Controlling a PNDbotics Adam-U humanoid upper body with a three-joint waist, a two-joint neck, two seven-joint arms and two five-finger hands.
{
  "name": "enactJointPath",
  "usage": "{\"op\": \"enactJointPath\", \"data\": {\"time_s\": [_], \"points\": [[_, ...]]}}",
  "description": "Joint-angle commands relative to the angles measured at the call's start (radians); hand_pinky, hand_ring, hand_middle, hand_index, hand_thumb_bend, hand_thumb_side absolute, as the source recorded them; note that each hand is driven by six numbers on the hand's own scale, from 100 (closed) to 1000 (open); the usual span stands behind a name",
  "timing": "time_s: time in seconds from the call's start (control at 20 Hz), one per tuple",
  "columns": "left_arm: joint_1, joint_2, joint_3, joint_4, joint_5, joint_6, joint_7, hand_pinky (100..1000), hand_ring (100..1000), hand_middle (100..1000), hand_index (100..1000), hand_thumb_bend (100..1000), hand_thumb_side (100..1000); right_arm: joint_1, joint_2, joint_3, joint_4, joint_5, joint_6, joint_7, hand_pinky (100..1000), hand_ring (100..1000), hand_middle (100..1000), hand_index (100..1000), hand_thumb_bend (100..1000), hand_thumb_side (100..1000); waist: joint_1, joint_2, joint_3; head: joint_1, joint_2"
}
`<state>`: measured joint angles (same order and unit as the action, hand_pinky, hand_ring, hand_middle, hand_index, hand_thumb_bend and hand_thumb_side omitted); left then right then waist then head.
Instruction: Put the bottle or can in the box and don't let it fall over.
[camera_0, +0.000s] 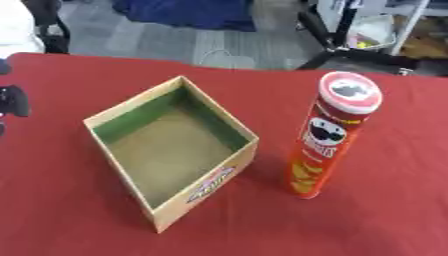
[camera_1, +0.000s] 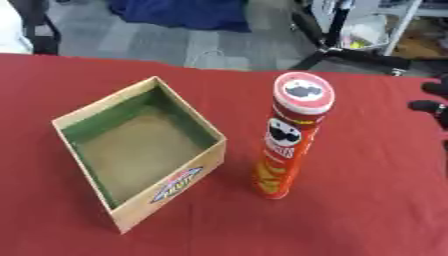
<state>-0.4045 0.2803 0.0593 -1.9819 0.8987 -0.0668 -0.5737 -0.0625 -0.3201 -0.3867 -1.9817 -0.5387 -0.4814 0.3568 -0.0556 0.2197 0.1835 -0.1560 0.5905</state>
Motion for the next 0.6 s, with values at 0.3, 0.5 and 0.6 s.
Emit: {"op": "enactJointPath", "data": {"time_s": [0.3, 0.5, 0.6], "points": [[-0.006, 0.02, 0.001, -0.018, 0.006, -0.004, -0.001, 538, 742, 827, 927, 100, 657, -0.008, -0.088, -0.016, -0.018, 0.058, -0.033, 0.014, 786, 878, 836, 957, 100, 637, -0.004, -0.022, 0.0, -0.043, 0.025], [0.001, 0.027, -0.001, -0.018, 0.005, -0.001, -0.003, 536, 742, 826, 924, 100, 655, -0.018, -0.195, -0.02, -0.018, 0.086, -0.092, -0.003, 820, 894, 854, 961, 100, 628, -0.007, -0.032, -0.005, -0.052, 0.043], [0.005, 0.033, -0.002, -0.018, 0.003, -0.002, -0.004, 533, 742, 826, 924, 100, 653, -0.02, -0.244, -0.021, -0.018, 0.103, -0.12, -0.012, 833, 899, 858, 958, 100, 609, -0.009, -0.036, -0.009, -0.048, 0.049]]}}
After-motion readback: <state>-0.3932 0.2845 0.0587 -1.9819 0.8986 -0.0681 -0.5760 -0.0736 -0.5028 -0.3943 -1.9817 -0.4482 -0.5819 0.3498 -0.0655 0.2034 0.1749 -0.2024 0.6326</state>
